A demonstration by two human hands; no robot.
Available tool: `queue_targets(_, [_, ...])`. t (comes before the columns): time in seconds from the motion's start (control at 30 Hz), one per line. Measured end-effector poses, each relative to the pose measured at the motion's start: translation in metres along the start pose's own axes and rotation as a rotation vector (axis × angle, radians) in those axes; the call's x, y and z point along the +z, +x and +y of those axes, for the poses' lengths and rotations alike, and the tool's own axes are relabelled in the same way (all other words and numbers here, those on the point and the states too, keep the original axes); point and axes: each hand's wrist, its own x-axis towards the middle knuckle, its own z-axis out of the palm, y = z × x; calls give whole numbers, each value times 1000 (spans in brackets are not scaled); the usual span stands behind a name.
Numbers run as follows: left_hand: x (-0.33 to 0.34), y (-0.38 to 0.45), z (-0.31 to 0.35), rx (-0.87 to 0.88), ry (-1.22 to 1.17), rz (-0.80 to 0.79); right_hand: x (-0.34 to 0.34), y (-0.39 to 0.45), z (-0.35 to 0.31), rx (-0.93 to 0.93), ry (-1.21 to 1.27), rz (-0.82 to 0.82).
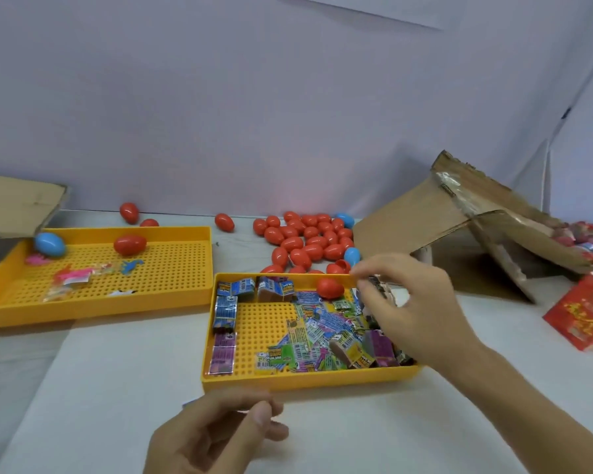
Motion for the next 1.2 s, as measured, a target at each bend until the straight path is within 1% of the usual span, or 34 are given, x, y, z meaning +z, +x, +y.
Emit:
queue_targets(0.07, [-3,3,1,-26,11,-29,32,7,-7,57,76,-94])
queue_targets(0.17, [-9,5,3,-33,28,-60,69,36,0,220,93,-97])
queue_targets(0.23, [-11,8,5,-41,44,-55,86,61,7,313,-15,-172])
queue_targets(0.33, [-10,10,1,-33,43,-58,108,87,13,400,-163,-380])
queue_targets(0.37, [-10,11,0,-39,36,-48,114,93,13,412,-178,-396])
queue_targets(0.4, [-10,11,0,-44,20,-33,118,96,12,424,-176,-392])
queue_targets(0.47, [-11,11,-1,-53,-18,-12,122,94,9,434,-132,-324])
queue_targets(0.57, [-10,10,-2,-52,-43,-12,118,78,7,379,-75,-140])
queue_targets(0.63, [-10,11,-2,-50,-60,-3,117,69,9,340,-74,-147])
queue_targets(0.73, [-9,11,-2,-48,-52,-3,115,74,18,364,-74,-187])
queue_targets(0.8, [-10,10,-2,-52,-41,-25,117,81,21,383,-125,-257])
queue_targets(0.9, [-11,10,-2,-56,-19,-57,120,87,20,423,-255,-441])
queue_targets(0.97, [-12,10,-2,-53,-22,-63,121,93,17,473,-282,-544])
queue_targets(1.03, [-12,10,-2,-52,-28,-66,123,100,15,469,-302,-599])
queue_targets(1.07, [-12,10,-3,-55,-26,-68,124,101,15,448,-293,-583])
queue_targets(1.1, [-13,10,-3,-61,-26,-70,125,101,15,429,-266,-533])
queue_targets(1.2, [-15,11,-5,-55,-18,-80,121,89,10,341,-175,-255])
